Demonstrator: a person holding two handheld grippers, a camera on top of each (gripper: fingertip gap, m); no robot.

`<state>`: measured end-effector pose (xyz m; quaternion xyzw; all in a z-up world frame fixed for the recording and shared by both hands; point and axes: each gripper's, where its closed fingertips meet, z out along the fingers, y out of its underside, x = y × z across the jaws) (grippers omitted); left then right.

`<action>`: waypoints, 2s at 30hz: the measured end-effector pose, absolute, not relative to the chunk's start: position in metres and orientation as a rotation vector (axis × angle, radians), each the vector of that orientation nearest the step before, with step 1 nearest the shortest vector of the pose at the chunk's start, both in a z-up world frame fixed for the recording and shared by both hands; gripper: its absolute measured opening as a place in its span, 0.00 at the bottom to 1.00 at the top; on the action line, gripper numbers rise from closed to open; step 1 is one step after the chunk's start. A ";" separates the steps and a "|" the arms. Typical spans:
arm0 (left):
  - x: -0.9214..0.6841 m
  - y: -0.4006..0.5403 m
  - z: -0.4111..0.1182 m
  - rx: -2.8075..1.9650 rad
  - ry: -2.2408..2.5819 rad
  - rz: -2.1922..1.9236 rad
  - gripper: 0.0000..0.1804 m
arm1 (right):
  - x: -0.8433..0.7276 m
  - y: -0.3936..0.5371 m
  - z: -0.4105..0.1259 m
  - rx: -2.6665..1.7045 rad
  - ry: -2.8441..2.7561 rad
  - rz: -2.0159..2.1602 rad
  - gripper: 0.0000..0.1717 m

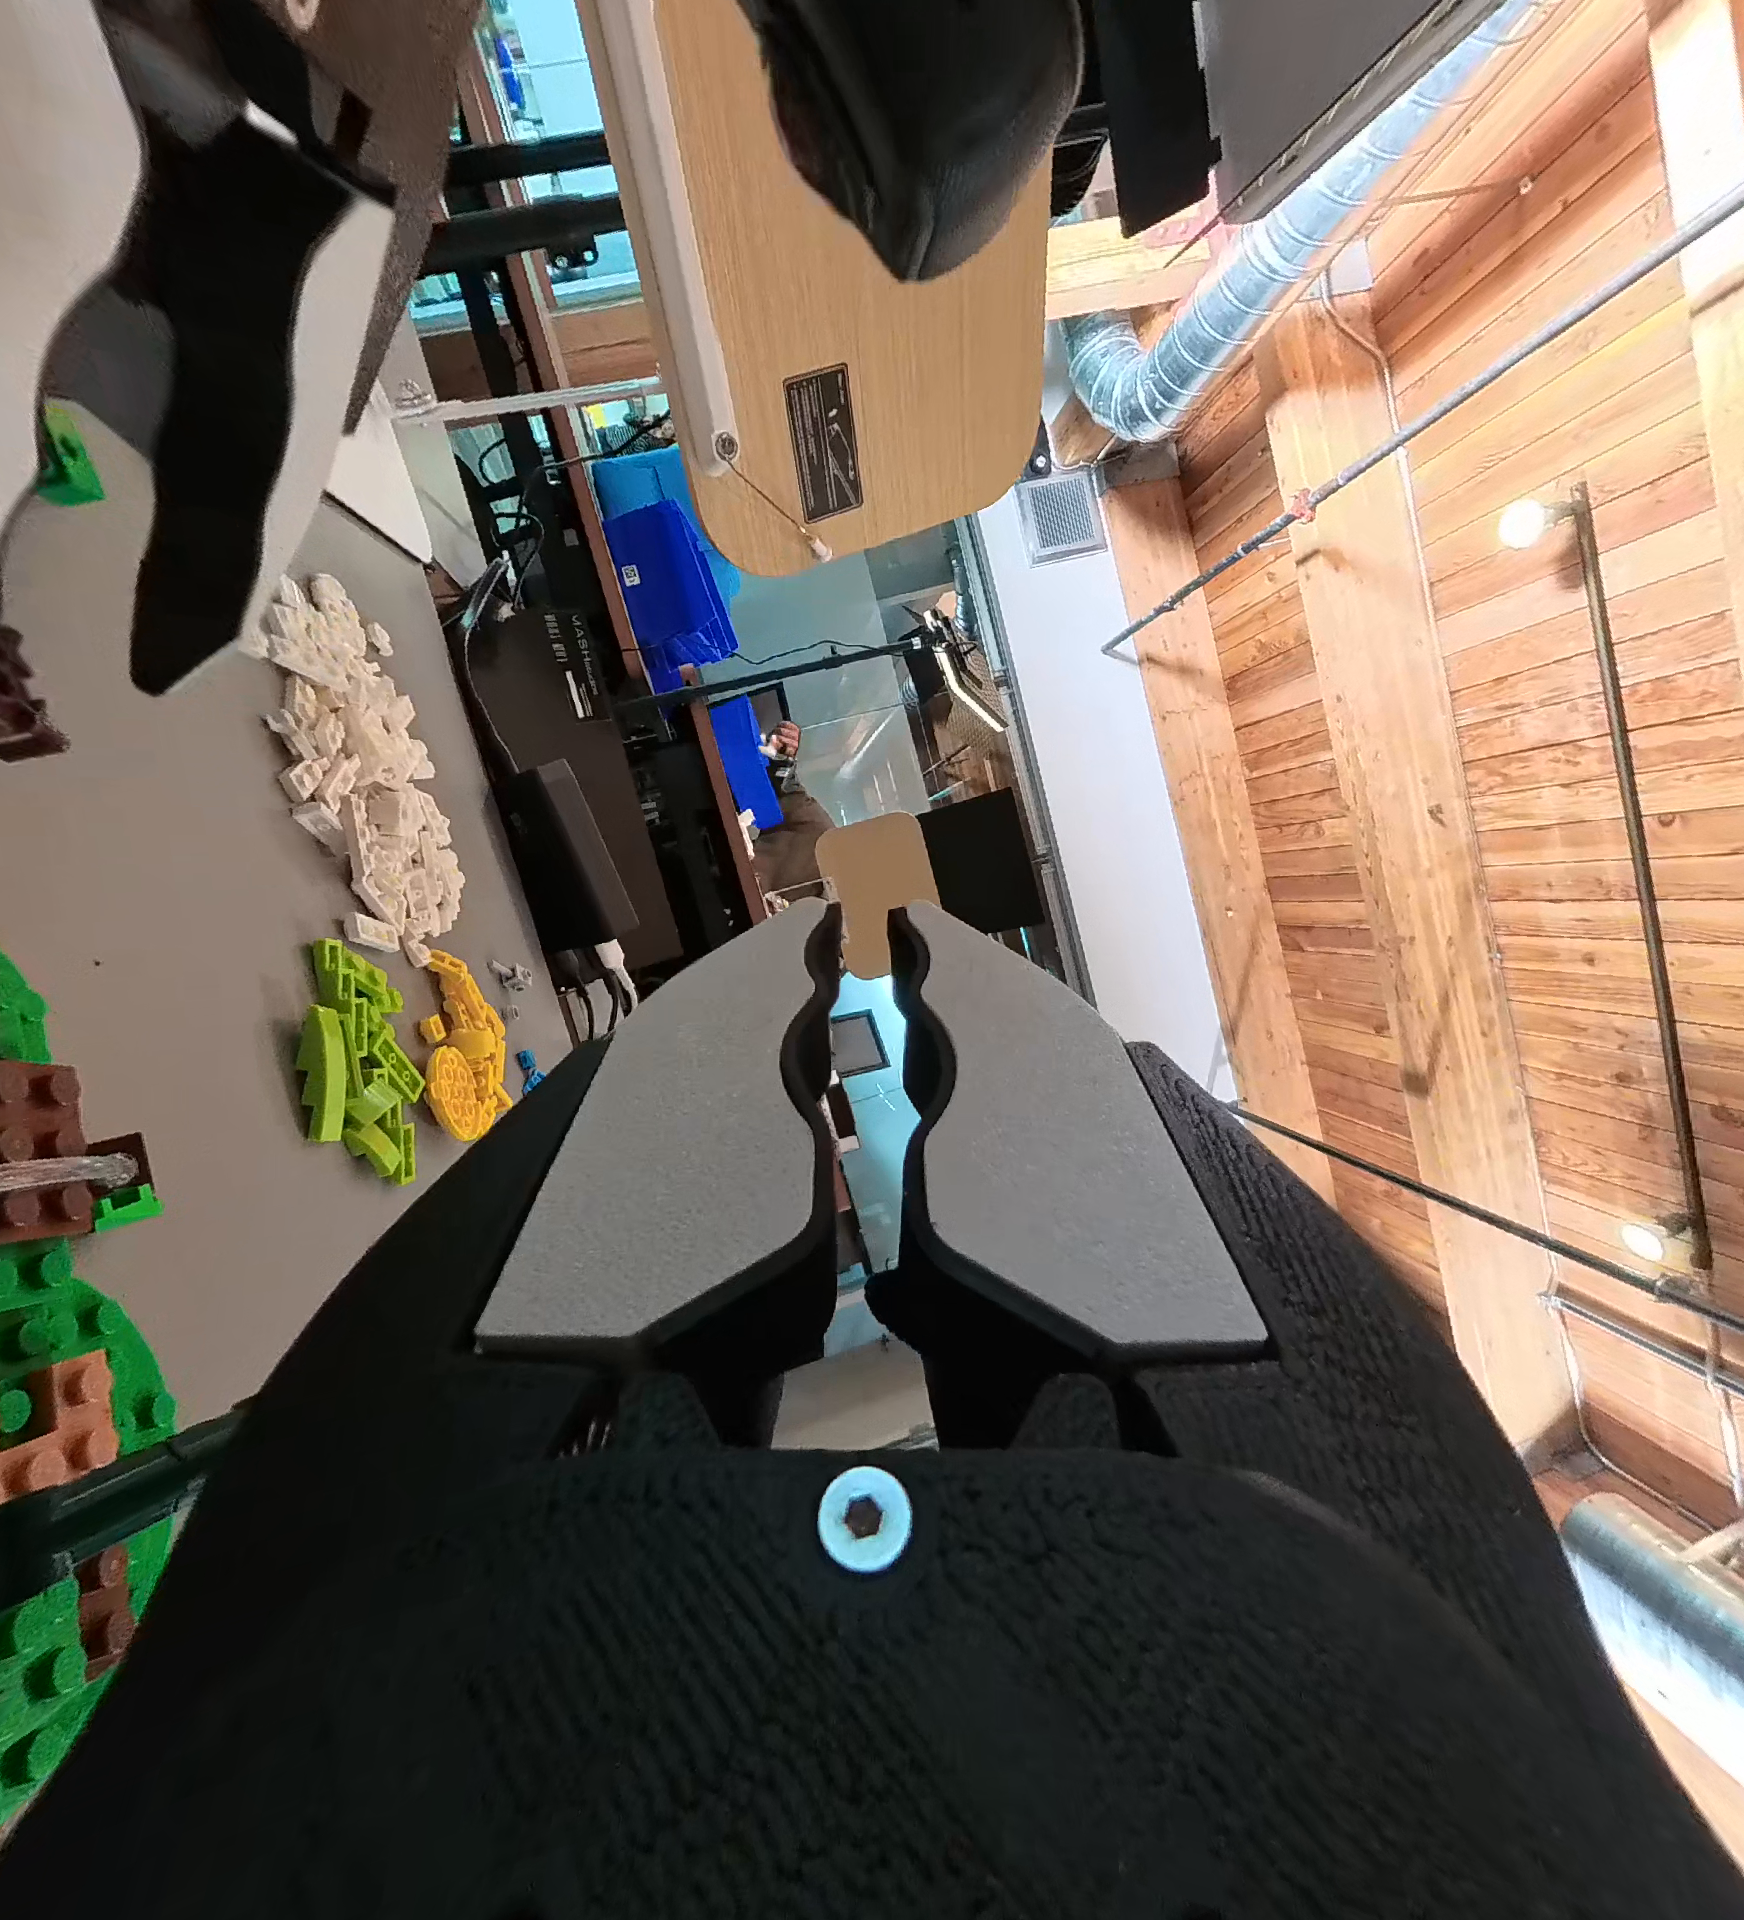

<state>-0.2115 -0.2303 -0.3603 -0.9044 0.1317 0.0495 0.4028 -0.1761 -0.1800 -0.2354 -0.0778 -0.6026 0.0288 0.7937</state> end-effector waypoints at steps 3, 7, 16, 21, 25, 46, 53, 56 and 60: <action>-0.214 -0.236 -0.350 -2.267 0.321 0.078 0.19 | -0.177 -0.178 -0.236 -0.187 -1.302 0.069 0.04; -0.214 -0.240 -0.345 -2.259 0.413 0.125 0.10 | -0.176 -0.178 -0.233 -0.181 -1.291 0.062 0.04; -0.204 -0.250 -0.369 -2.437 0.353 -0.013 0.14 | -0.178 -0.181 -0.235 -0.180 -1.301 0.066 0.04; -0.172 -0.251 -0.362 -2.386 0.385 -0.284 0.14 | -0.178 -0.181 -0.235 -0.184 -1.303 0.068 0.04; -0.189 -0.248 -0.346 -2.275 0.433 -0.168 0.13 | -0.179 -0.181 -0.235 -0.182 -1.305 0.064 0.04; -0.192 -0.236 -0.368 -2.248 0.605 -0.013 0.12 | -0.180 -0.190 -0.240 -0.153 -1.349 0.091 0.04; -0.198 -0.228 -0.340 -2.140 0.496 0.011 0.11 | -0.179 -0.206 -0.267 -0.121 -1.575 0.180 0.09; -0.188 -0.223 -0.315 -2.010 0.395 -0.142 0.11 | -0.179 -0.204 -0.281 -0.184 -1.710 0.137 0.12; -0.185 -0.214 -0.279 -1.791 0.286 -0.124 0.11 | -0.177 -0.205 -0.280 -0.190 -1.721 0.132 0.16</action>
